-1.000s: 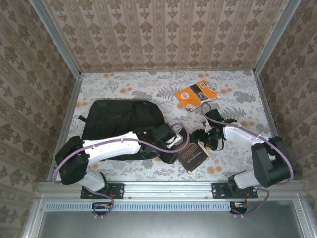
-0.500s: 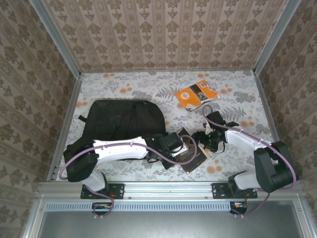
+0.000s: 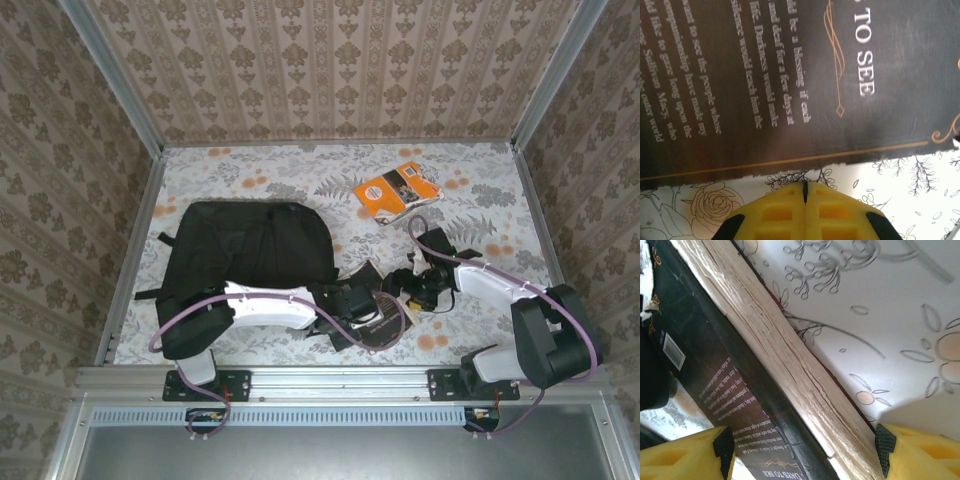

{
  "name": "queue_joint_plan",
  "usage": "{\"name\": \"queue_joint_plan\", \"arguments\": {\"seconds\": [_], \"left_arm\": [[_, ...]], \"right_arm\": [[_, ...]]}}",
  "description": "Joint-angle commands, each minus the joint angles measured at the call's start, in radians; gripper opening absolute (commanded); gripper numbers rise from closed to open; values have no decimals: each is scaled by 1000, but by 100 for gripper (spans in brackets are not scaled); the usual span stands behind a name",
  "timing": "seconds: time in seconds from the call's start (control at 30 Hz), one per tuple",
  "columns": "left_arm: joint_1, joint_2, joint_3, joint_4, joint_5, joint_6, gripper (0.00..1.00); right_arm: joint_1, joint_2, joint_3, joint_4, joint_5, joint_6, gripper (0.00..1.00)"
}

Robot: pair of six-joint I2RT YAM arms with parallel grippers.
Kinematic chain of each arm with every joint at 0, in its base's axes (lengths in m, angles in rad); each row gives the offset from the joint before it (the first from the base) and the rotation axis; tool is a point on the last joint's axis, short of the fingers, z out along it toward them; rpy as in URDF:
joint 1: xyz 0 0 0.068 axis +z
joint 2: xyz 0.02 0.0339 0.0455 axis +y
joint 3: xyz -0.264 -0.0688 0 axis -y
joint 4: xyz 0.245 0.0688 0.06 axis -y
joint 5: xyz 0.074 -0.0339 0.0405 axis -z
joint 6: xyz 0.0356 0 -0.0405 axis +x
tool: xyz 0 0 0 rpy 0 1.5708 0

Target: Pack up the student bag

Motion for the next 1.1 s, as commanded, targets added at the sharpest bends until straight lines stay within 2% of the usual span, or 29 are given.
{"name": "queue_joint_plan", "arguments": {"seconds": [0.0,0.23,0.4,0.47,0.67,0.77,0.9,1.07], "left_arm": [[-10,65,-34,37,-28,21,0],[-10,58,-54,62,-47,22,0],[-10,38,-57,70,-56,18,0],[-10,30,-55,70,-54,16,0],[-10,18,-56,75,-44,2,0],[-10,14,-62,82,-44,-7,0],[-9,11,-74,100,-43,-20,0],[-9,6,-84,107,-44,-27,0]], "right_arm": [[12,-9,-37,89,-181,61,74],[16,-98,-88,110,-242,121,60],[16,-121,-87,72,-208,97,54],[16,-115,-93,84,-207,98,54],[31,-88,-98,96,-178,64,76],[68,-89,-97,92,-126,49,80],[120,-74,-87,72,-45,52,78],[120,-86,-74,28,8,45,63]]}}
